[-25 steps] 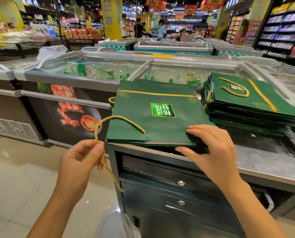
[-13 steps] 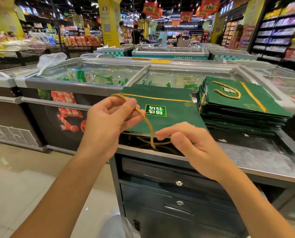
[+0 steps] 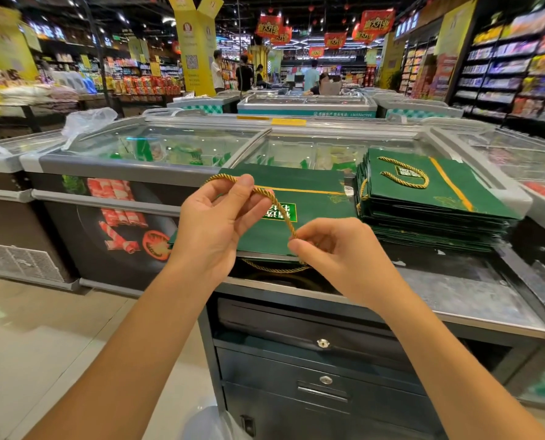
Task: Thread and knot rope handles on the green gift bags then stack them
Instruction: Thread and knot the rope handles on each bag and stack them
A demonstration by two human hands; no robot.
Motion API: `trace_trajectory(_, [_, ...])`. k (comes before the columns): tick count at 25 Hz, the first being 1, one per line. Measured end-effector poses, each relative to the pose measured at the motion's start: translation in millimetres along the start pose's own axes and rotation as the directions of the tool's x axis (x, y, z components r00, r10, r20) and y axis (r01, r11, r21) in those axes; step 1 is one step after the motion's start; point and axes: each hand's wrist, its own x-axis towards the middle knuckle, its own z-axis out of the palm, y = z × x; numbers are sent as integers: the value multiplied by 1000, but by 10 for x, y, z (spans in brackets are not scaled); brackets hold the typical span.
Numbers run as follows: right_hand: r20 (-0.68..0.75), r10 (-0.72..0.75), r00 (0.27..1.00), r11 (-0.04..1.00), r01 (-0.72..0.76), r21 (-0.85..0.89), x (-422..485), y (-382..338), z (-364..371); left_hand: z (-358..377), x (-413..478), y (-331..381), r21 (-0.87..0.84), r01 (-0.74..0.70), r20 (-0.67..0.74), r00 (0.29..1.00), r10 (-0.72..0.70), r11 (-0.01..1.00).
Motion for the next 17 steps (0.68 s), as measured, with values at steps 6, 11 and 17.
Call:
trace_trajectory(6, [-56, 162, 985, 955, -142, 259, 139, 110, -287, -88, 52, -71, 689, -269, 318, 947, 54, 673])
trace_trajectory(11, [-6, 257, 966, 917, -242, 318, 118, 197, -305, -50, 117, -261, 835, -545, 547, 808, -221, 73])
trace_trajectory(17, [61, 261, 963, 922, -267, 280, 95, 259, -331, -117, 142, -368, 817, -572, 573, 794, -204, 71])
